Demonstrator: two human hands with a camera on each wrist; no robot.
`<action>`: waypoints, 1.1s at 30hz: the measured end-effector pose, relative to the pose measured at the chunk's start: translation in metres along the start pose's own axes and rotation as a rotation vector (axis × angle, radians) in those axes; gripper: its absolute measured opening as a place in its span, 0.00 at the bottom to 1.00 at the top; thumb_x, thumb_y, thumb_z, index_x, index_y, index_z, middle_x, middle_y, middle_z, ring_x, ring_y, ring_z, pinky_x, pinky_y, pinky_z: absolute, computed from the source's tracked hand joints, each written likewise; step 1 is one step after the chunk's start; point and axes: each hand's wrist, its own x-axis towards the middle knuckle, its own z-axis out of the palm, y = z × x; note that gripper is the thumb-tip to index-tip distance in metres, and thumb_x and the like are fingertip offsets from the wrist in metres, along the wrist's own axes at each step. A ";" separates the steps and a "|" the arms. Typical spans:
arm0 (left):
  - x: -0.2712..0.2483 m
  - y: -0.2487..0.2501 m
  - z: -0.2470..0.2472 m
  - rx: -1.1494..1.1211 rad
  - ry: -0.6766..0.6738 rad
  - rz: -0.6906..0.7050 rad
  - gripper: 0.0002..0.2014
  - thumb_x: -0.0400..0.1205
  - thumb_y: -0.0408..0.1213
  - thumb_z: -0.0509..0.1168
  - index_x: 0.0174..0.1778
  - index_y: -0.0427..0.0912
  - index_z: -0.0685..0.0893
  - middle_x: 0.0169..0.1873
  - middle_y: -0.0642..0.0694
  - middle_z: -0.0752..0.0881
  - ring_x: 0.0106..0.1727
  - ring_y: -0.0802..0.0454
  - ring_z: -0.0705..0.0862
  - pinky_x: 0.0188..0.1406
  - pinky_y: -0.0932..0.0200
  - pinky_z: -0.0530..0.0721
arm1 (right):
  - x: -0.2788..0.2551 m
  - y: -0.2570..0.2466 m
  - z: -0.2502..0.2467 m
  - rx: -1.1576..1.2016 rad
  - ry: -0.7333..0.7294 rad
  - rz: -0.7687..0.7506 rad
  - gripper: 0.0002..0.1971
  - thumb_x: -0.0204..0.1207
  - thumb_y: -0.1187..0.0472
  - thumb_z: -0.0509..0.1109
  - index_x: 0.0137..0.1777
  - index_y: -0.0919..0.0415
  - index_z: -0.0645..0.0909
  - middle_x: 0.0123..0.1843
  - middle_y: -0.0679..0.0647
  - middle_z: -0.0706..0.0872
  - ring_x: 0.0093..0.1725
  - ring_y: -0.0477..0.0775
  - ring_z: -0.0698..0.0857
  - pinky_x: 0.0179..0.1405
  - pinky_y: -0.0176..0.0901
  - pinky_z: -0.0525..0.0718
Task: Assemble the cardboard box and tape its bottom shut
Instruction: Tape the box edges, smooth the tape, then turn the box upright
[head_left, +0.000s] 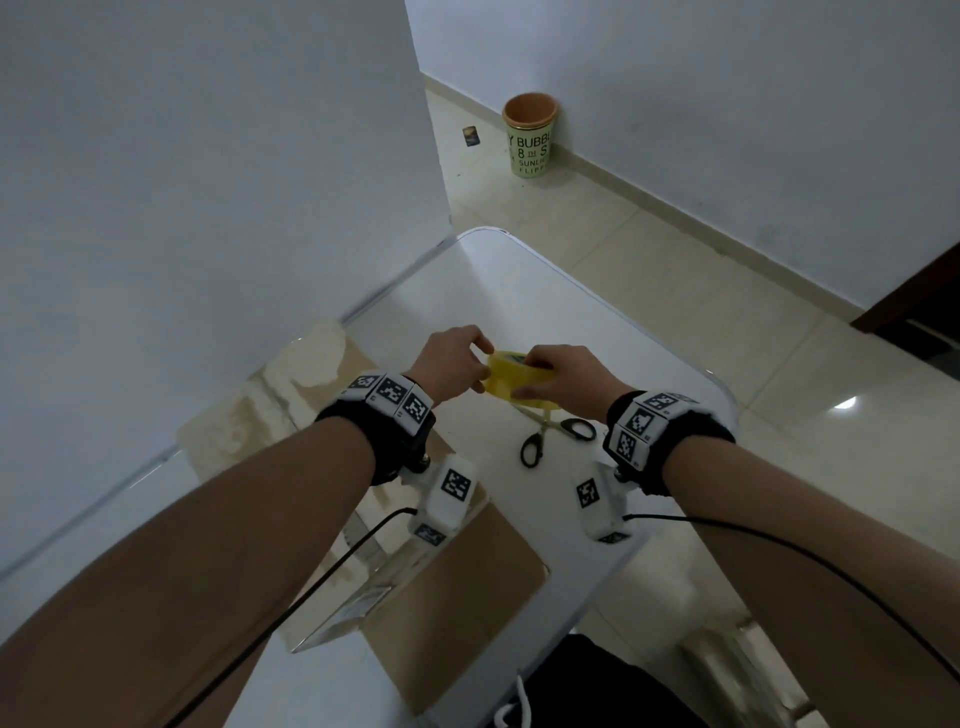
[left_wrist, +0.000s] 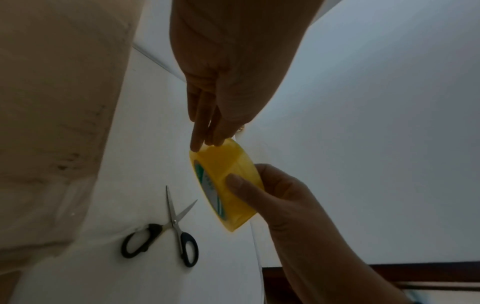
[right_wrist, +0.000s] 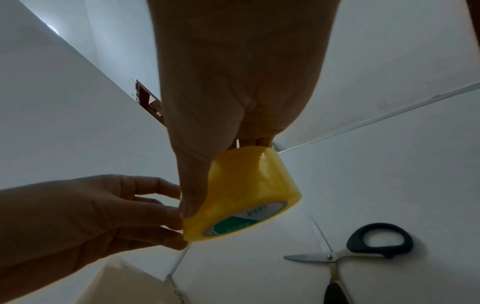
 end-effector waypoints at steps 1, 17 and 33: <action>0.001 0.000 0.001 -0.005 0.009 -0.007 0.11 0.77 0.30 0.69 0.55 0.40 0.83 0.45 0.43 0.89 0.39 0.51 0.92 0.31 0.66 0.81 | 0.000 0.001 0.000 -0.010 0.000 0.004 0.17 0.69 0.49 0.77 0.54 0.56 0.83 0.45 0.48 0.82 0.45 0.49 0.80 0.38 0.35 0.72; 0.006 0.006 0.012 -0.040 -0.100 0.011 0.28 0.84 0.41 0.64 0.81 0.55 0.66 0.75 0.42 0.75 0.61 0.46 0.85 0.66 0.52 0.80 | 0.040 0.012 0.006 -0.486 0.169 0.157 0.17 0.77 0.46 0.66 0.59 0.56 0.78 0.55 0.53 0.85 0.56 0.58 0.83 0.61 0.53 0.68; -0.066 -0.066 -0.040 -0.368 0.203 -0.026 0.11 0.84 0.31 0.61 0.58 0.45 0.86 0.56 0.50 0.87 0.50 0.56 0.89 0.52 0.64 0.84 | 0.014 -0.002 0.054 0.130 0.133 0.204 0.13 0.81 0.58 0.65 0.58 0.64 0.84 0.57 0.61 0.88 0.56 0.60 0.85 0.58 0.48 0.82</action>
